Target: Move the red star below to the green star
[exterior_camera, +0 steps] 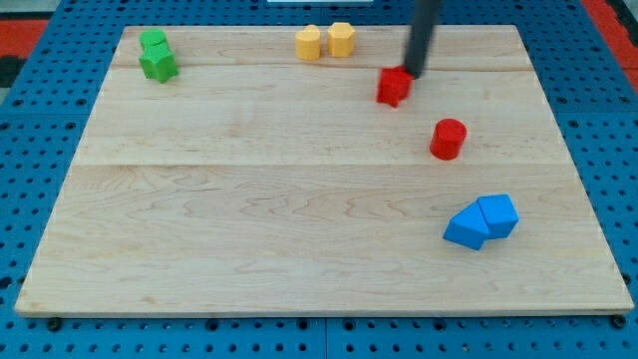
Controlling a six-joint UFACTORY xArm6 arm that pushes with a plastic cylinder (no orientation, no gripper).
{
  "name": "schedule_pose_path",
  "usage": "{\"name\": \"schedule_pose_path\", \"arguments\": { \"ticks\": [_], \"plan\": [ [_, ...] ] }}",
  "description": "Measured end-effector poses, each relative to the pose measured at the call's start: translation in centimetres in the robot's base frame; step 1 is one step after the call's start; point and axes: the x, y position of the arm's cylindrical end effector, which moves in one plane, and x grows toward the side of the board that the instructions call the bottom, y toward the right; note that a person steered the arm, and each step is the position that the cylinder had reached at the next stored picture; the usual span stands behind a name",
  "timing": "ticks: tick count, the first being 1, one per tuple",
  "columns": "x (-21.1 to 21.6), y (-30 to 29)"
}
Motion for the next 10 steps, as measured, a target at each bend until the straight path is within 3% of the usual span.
{"name": "schedule_pose_path", "arguments": {
  "ticks": [1,2,3,5,6,7,8,9,10],
  "plan": [
    [2.3,-2.9],
    [2.9,4.0],
    [4.7,2.8],
    [4.0,-10.9],
    [4.2,-7.0],
    [6.0,-8.1],
    [7.7,-10.5],
    [5.9,-16.2],
    [4.2,-17.0]
  ]
}}
